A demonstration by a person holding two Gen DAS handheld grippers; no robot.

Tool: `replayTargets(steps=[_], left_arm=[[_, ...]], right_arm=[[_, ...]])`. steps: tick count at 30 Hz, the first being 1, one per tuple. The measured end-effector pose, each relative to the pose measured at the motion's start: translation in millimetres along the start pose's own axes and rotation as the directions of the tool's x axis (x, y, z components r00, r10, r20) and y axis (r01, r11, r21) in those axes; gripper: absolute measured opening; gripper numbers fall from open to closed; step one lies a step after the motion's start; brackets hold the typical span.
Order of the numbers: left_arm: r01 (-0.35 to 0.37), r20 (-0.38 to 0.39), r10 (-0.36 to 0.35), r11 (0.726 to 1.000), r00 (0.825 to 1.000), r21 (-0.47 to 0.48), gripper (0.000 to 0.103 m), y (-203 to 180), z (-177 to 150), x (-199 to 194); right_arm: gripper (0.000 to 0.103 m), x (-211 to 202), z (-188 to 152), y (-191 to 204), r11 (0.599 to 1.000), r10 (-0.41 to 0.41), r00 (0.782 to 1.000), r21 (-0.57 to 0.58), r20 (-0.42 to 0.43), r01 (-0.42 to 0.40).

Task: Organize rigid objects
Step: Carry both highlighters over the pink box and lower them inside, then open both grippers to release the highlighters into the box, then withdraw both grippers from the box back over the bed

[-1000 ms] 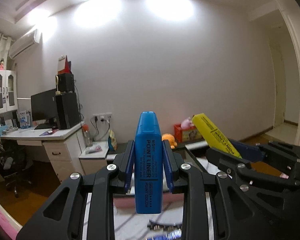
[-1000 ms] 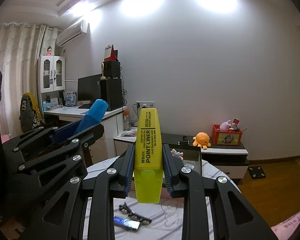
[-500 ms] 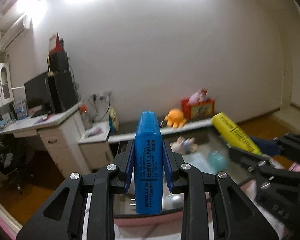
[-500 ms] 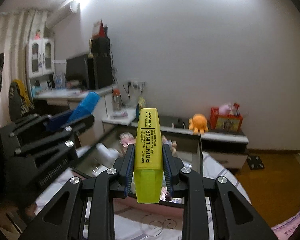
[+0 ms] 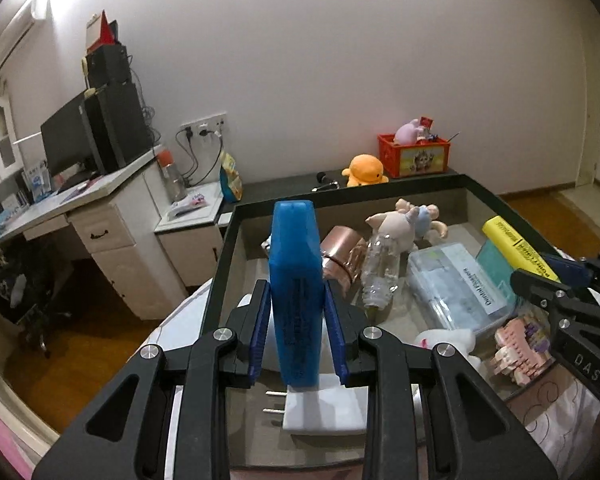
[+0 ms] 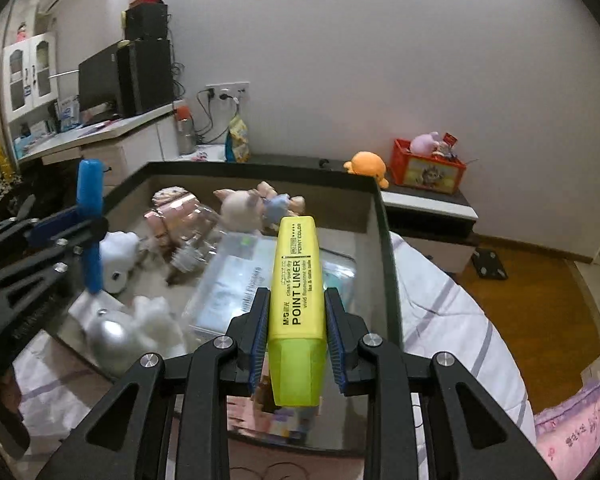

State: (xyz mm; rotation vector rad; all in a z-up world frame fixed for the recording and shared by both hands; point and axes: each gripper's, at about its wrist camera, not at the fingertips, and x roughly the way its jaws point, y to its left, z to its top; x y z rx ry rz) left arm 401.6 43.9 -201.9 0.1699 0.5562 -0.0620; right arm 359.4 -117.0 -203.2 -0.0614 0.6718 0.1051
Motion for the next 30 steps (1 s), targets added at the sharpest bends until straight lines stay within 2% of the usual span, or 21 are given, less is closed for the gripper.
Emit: replayTargets(steps=[2,4,6,7,8,9,10,15,18,19,23,27,30], left_arm=[[0.005,0.007,-0.005,1.0,1.0,-0.009,0.044,2,1,-4],[-0.013,0.037,0.014,1.0,0.999,-0.015,0.072,4,2,-14],[-0.029,0.075,0.031,0.999,0.997,-0.022,0.082,6,5,-31],[-0.034,0.087,0.036,0.999,0.996,-0.03,0.09,8,6,-39],[-0.029,0.099,0.033,0.999,0.995,-0.042,0.094,10,8,-51],[-0.017,0.113,0.022,0.999,0.993,-0.048,0.099,11,9,-61],[-0.01,0.124,0.017,0.998,0.992,-0.054,0.1,14,9,-69],[0.01,0.204,0.007,0.997,0.979,-0.083,0.103,19,7,-134],[0.012,0.242,0.012,0.995,0.97,-0.099,0.103,20,1,-172],[0.008,0.255,0.019,0.994,0.967,-0.106,0.103,20,-1,-183],[-0.001,0.306,0.04,0.992,0.951,-0.125,0.103,18,-18,-231],[0.009,0.34,0.033,0.993,0.94,-0.121,0.103,14,-32,-271],[-0.009,0.361,0.05,0.993,0.931,-0.116,0.103,11,-42,-295]], right_arm=[[0.028,-3,-1,-6,1.0,0.015,1.0,0.024,-0.004,-0.015],[0.028,-10,-2,-7,0.999,0.031,1.0,0.036,0.006,-0.031],[0.032,-16,1,-5,0.998,0.043,0.999,0.046,0.022,-0.044],[0.049,-27,1,-6,0.997,0.047,0.998,0.051,0.046,-0.05],[0.071,-33,2,-6,0.997,0.044,0.997,0.055,0.059,-0.047],[0.077,-40,5,-4,0.997,0.04,0.996,0.058,0.075,-0.044],[0.081,-52,5,-3,0.997,0.047,0.994,0.057,0.1,-0.053],[0.084,-108,8,4,0.995,0.066,0.977,0.058,0.202,-0.079],[0.095,-147,2,14,0.997,0.061,0.962,0.03,0.266,-0.072],[0.103,-162,-1,18,0.997,0.06,0.956,0.025,0.286,-0.07],[0.103,-211,-16,28,0.996,0.077,0.929,0.01,0.361,-0.086],[0.103,-241,-29,39,0.998,0.059,0.914,-0.002,0.402,-0.064],[0.103,-263,-39,48,0.999,0.048,0.9,-0.014,0.433,-0.047]])
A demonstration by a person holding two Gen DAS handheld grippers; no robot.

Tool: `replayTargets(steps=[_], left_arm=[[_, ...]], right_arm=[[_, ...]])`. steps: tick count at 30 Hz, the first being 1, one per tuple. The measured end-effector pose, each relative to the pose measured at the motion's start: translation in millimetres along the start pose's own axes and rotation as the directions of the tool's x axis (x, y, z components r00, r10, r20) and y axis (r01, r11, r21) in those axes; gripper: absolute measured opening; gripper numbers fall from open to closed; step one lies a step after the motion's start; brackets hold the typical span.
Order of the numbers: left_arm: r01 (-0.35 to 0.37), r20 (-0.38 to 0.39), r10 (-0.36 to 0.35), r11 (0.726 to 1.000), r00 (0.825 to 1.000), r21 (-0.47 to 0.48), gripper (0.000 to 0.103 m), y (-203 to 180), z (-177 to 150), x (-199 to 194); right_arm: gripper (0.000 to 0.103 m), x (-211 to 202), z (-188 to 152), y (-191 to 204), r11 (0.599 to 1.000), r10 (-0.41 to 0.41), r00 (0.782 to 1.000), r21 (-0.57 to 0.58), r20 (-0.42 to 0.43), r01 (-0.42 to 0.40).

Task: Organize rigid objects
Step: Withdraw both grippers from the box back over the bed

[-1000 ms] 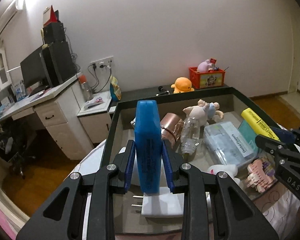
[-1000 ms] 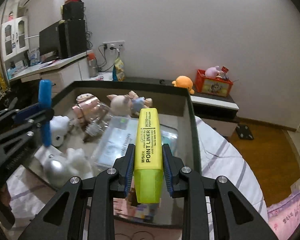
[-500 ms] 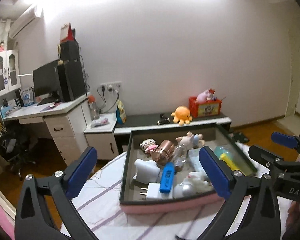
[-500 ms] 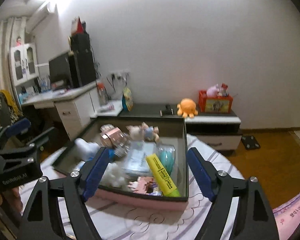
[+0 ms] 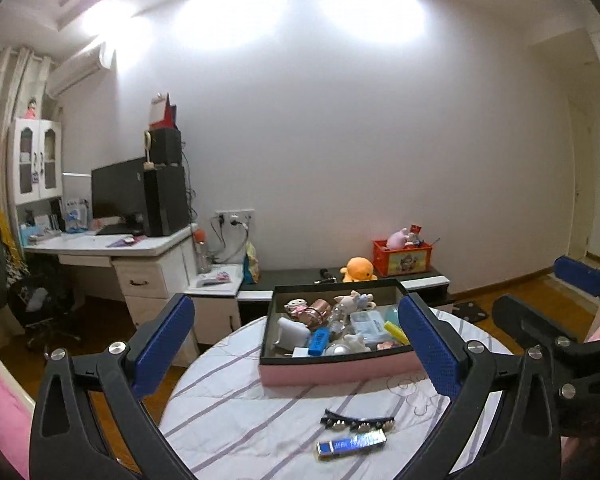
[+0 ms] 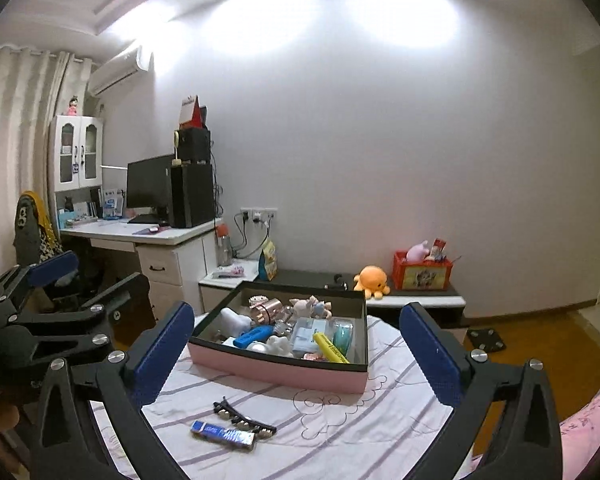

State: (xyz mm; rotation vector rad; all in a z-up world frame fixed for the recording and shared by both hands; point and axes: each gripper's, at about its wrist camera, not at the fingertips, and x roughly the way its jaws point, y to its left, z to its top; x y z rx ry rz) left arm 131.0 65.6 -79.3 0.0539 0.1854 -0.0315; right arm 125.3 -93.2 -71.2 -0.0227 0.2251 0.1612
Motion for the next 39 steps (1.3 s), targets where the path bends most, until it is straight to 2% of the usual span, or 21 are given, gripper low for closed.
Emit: replayTargets(steps=[8,20,25,39], left_arm=[[0.017,0.032,-0.017,1.0,0.999,0.009,0.103,-3,-3,-42],[0.01,0.085,-0.013,0.999,0.996,0.037,0.103,-10,-1,-69],[0.005,0.093,-0.009,0.999,0.996,0.041,0.103,-11,-1,-70],[0.004,0.046,-0.007,0.998,0.999,0.058,0.103,-16,-7,-54]], right_arm=[[0.103,-44,-3,7,1.0,-0.015,0.999,-0.004,0.045,0.015],[0.103,-79,-4,6,1.0,-0.03,0.996,-0.007,0.086,0.031],[0.103,-83,-4,5,1.0,-0.029,0.996,-0.008,0.087,0.03],[0.103,-74,-5,0,1.0,-0.027,0.999,0.001,0.044,0.027]])
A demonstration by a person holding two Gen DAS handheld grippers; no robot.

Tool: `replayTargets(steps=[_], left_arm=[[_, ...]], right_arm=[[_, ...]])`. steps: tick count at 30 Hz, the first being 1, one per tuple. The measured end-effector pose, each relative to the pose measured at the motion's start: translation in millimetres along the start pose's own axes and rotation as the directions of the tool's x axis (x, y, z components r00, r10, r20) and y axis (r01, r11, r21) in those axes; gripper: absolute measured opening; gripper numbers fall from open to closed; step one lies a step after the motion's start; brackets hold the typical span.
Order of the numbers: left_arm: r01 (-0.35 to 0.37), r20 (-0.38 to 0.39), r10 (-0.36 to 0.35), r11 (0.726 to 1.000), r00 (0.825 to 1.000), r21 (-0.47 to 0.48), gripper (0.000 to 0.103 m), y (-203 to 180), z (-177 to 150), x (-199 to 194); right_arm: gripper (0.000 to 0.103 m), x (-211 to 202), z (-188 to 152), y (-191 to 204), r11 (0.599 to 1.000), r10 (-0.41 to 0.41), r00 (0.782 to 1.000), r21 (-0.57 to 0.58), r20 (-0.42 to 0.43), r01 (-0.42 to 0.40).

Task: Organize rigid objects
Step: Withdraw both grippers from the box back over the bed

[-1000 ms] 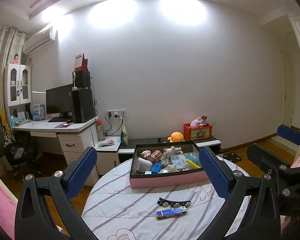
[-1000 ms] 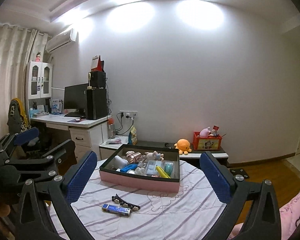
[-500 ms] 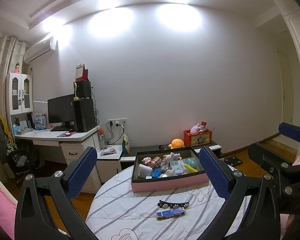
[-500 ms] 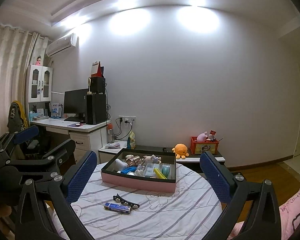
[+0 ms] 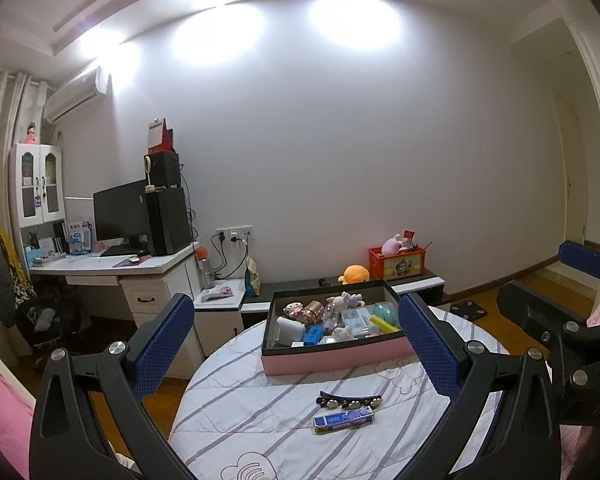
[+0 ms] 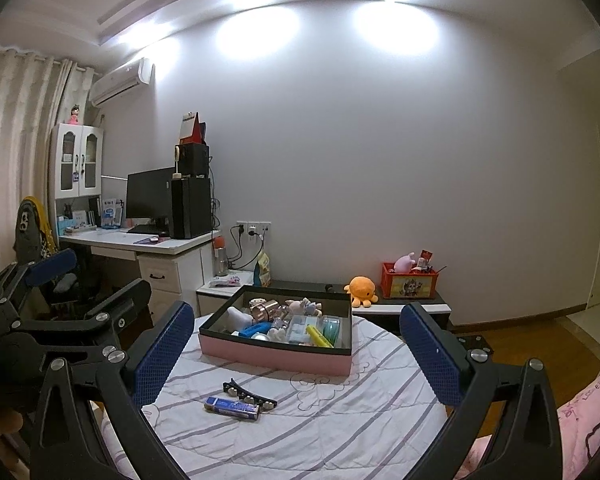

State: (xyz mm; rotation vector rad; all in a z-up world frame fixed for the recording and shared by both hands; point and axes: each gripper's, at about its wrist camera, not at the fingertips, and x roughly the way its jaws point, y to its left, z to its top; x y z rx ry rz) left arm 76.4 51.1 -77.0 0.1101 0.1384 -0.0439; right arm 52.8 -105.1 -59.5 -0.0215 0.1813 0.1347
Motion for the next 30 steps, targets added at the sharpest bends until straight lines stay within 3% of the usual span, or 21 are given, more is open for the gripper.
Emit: replayTargets(steps=[9,13,20,25,30], left_arm=[[0.036,-0.078,-0.036,0.999,0.996,-0.001,0.103,-4,-16,30],[0.118,-0.208,-0.126,0.992,0.97,-0.051,0.103,-2,-39,61],[0.145,-0.482,-0.175,0.984,0.859,-0.099,0.103,-16,-100,122],[0.154,-0.573,-0.219,0.975,0.79,-0.161,0.103,-30,-130,150],[0.115,-0.638,-0.205,0.977,0.742,-0.181,0.103,-35,-151,174]], right_arm=[[0.103,24,-11,-9,1.0,0.003,0.998,0.023,-0.055,-0.002],[0.103,46,-27,-14,1.0,-0.003,0.992,0.019,-0.125,0.005],[0.103,94,-71,-35,0.998,-0.022,0.956,0.05,-0.291,0.038],[0.103,121,-101,-53,0.995,-0.023,0.92,0.079,-0.392,0.059],[0.103,135,-120,-61,0.994,-0.016,0.896,0.086,-0.444,0.06]])
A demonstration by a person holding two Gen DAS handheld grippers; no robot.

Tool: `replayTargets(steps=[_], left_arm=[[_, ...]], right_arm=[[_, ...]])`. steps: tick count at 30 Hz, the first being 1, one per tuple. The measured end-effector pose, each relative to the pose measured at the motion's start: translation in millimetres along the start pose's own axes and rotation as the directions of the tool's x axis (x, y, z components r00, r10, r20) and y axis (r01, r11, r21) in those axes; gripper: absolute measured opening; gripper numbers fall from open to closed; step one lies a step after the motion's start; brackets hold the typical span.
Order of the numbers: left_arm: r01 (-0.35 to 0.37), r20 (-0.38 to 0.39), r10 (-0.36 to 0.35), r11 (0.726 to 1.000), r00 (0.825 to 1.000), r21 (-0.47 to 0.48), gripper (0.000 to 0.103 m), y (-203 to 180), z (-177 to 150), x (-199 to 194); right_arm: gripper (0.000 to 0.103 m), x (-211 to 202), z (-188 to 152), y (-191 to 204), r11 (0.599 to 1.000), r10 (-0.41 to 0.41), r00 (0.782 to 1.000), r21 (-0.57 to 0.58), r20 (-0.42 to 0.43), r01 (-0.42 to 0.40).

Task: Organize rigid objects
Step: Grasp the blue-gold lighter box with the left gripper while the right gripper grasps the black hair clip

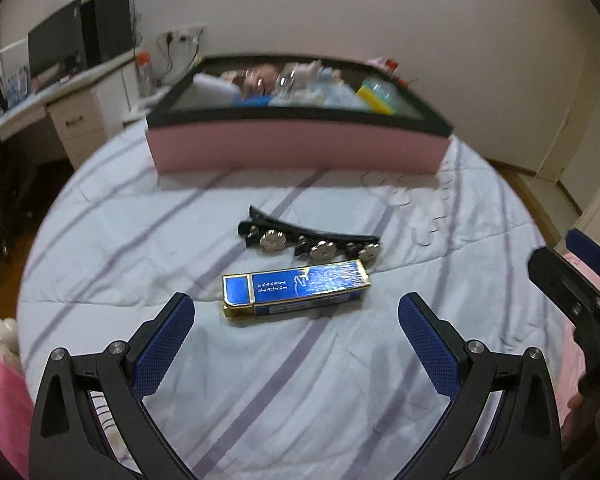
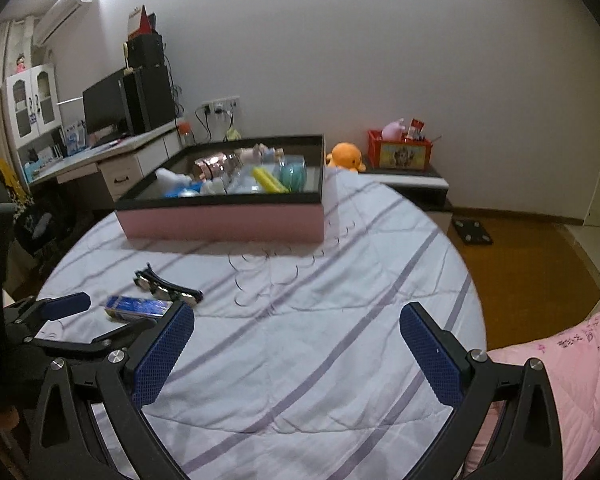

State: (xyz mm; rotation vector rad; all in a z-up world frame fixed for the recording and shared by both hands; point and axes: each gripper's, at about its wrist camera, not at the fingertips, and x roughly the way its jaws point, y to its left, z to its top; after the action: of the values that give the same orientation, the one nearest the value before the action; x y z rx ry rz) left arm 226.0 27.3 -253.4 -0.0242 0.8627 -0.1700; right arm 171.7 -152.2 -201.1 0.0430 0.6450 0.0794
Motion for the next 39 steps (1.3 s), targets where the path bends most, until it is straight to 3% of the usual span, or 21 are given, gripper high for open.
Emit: replayTargets(steps=[3,12,14,16,18,24,34,35,37,39], left_arm=[[-0.063,-0.045,0.062,0.998,0.997,-0.019,0.103,4,3,16],[-0.053,-0.05,0.05,0.997,0.997,-0.05,0.102,9,10,23],[-0.036,-0.039,0.035,0.999,0.999,-0.027,0.09,7,13,22],[-0.035,-0.024,0.035,0.999,0.999,-0.003,0.067,8,15,22],[-0.022,-0.022,0.022,1.0,1.0,0.007,0.06,10,15,20],[-0.022,-0.008,0.023,1.0,1.0,0.018,0.043,20,10,10],[0.012,-0.021,-0.011,0.999,1.0,0.049,0.042,18,16,18],[0.01,-0.017,-0.009,0.998,1.0,0.061,0.04,16,16,19],[0.018,0.0,-0.018,0.998,1.0,0.059,0.02,16,15,15],[0.017,0.019,-0.018,0.999,1.0,0.043,0.02,21,13,10]], right_arm=[[0.103,10,-1,-4,1.0,0.004,1.0,0.004,-0.023,-0.004],[0.103,27,1,4,1.0,0.012,0.998,-0.015,-0.058,-0.013],[0.103,30,2,8,1.0,0.011,0.998,-0.021,-0.066,-0.012],[0.103,31,2,11,1.0,0.013,0.997,-0.026,-0.07,-0.015],[0.103,32,2,15,0.999,0.007,0.997,-0.035,-0.075,-0.009],[0.103,33,1,25,0.998,0.007,0.996,-0.054,-0.087,-0.012],[0.103,35,0,37,0.997,0.01,0.995,-0.077,-0.102,-0.018],[0.103,35,0,35,0.997,0.008,0.995,-0.074,-0.103,-0.016],[0.103,35,1,34,0.998,0.007,0.994,-0.067,-0.106,-0.014],[0.103,36,1,34,0.998,0.007,0.994,-0.067,-0.11,-0.014]])
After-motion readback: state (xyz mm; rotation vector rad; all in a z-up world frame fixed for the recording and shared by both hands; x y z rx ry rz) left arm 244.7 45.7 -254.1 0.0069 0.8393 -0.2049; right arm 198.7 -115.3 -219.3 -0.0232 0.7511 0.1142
